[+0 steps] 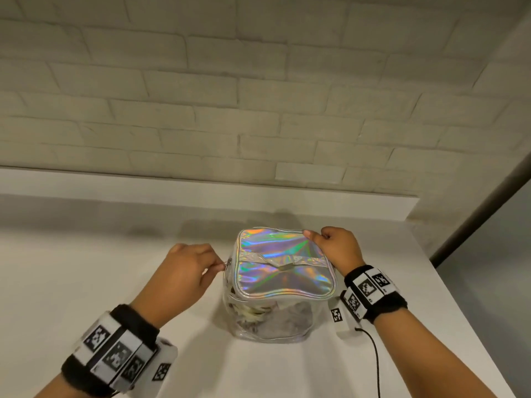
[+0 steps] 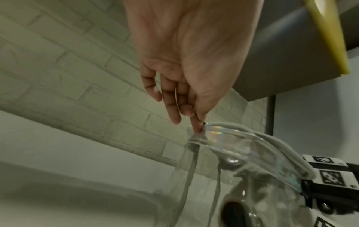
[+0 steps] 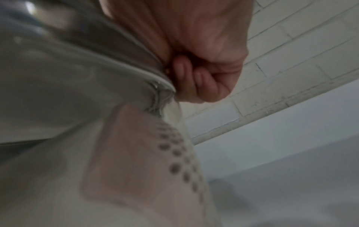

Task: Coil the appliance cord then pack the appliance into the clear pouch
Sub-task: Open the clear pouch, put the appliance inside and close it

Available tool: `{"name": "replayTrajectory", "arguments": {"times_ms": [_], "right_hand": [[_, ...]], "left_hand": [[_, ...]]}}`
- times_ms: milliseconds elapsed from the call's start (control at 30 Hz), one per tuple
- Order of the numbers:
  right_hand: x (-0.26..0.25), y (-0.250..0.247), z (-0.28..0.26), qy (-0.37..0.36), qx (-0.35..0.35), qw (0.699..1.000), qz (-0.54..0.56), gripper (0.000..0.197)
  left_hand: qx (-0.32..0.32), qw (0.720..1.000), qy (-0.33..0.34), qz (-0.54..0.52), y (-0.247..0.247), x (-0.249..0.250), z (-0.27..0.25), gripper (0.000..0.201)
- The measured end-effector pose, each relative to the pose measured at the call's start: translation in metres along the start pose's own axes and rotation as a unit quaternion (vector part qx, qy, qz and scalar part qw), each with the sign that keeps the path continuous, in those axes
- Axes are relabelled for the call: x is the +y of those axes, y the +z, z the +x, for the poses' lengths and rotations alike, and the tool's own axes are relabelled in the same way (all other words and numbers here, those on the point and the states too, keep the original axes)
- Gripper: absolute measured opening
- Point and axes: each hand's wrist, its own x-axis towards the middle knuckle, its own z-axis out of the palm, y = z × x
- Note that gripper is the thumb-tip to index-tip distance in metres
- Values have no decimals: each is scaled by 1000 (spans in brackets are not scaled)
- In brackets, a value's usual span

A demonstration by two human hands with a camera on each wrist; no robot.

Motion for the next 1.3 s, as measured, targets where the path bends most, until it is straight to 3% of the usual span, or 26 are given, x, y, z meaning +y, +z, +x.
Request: {"name": "replayTrajectory", "arguments": {"times_ms": [233,367,467,533,633,733,800,867,1067,1200,1300], "right_hand": [[-5,12,-3,50,49,996,55,60],[-6,12,-8,57,66,993,74,60],[-4,8,-8,61,46,994,76,57],[-3,1,-6,65,0,995,79,48],[-1,-15,-8,88,-83,976,180,30],[4,-25,-9,56,-103,970,213,11],[9,-26,-8,14,-100,980,171,10],[9,-25,-8,-14,-89,988,126,13],[1,-35,-31,-68,-21,997,-16,10],[-4,-42,-73,-70,-15,996,-46,15],[-16,-36,-111,-47,-21,998,25,32]], "left_hand": [[-41,998,-23,-29,8,51,-34,36],[-105,991,-38,-71,26,93,-22,49],[-133,988,-4,-74,13,111,-7,49],[-111,988,4,-105,-6,109,8,49],[-2,993,29,-111,-15,83,38,40],[-82,997,12,3,10,47,64,76],[-128,991,47,-6,28,31,74,78],[-124,989,75,-16,44,22,82,74],[-48,998,-51,-7,55,21,85,81],[-11,993,-109,-47,55,30,84,64],[11,988,-142,-60,58,31,85,44]]}}
